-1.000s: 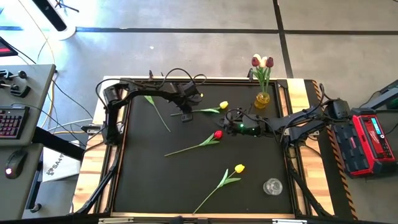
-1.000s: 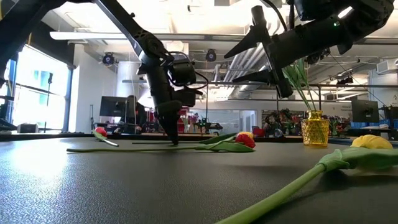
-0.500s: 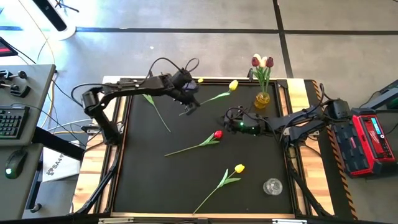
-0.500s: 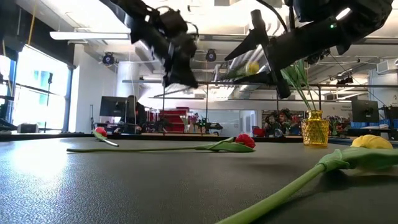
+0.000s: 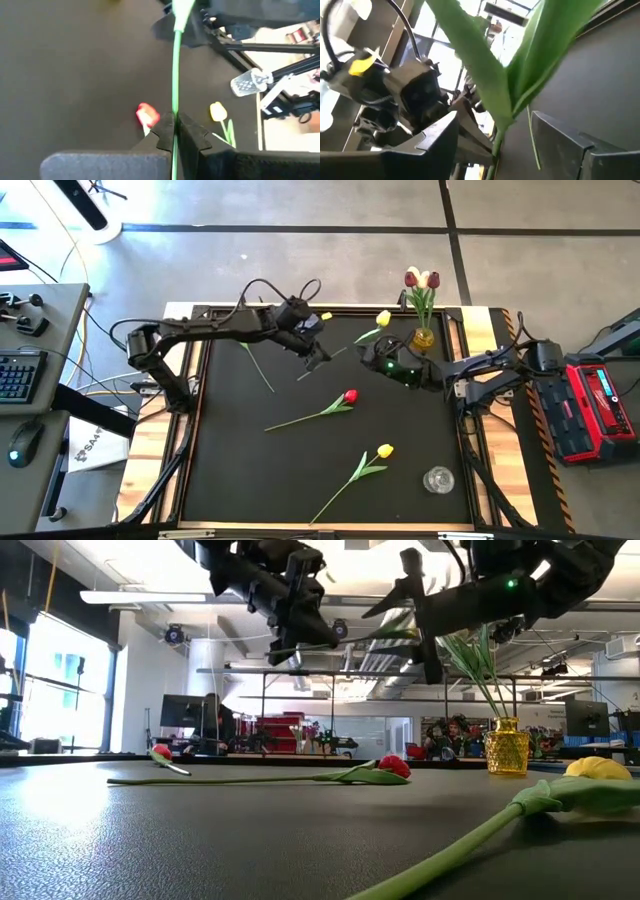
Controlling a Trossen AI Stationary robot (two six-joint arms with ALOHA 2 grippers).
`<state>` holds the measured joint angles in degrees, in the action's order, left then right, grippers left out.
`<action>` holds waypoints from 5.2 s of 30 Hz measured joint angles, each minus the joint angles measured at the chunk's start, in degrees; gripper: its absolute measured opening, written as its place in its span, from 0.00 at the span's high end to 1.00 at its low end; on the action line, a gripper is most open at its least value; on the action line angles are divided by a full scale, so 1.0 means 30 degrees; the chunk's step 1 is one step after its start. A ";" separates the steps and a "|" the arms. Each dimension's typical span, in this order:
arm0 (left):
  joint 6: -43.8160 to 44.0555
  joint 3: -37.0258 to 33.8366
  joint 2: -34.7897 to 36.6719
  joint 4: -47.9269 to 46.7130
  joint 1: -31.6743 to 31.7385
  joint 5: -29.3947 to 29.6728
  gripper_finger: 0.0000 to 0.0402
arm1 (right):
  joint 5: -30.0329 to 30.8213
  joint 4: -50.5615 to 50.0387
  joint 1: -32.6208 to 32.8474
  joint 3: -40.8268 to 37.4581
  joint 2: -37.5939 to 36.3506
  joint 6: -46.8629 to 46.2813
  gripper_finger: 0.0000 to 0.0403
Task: Sort flowers into vase by color
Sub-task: Put the top yellow flower into the transparent flower vase, then put the yellow flower into the transparent flower vase
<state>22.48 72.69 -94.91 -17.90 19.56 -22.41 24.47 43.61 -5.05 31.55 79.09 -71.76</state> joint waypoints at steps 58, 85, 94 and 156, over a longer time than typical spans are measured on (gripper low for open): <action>0.2028 0.0014 0.0000 -0.1923 -0.1097 0.5865 0.74 | -0.4754 -3.2274 1.0516 1.1098 -1.0756 1.1971 1.00; 0.2758 0.0014 0.0000 -0.1460 -0.2240 0.7213 0.74 | 0.5177 -3.4884 2.5739 1.0133 -0.8110 0.4290 1.00; 0.2486 0.0014 0.0000 -0.1477 -0.2304 0.7213 0.74 | 0.5698 -3.5027 2.7254 0.8128 -0.7075 0.0534 1.00; -0.3038 1.0506 -0.6598 -0.1467 -0.6847 0.3058 0.75 | 0.6670 -2.4693 2.7291 0.7898 -0.6091 -0.6079 0.69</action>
<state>13.37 104.20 -114.71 -22.30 -0.98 -13.24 44.48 -30.47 76.82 55.24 60.82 -90.00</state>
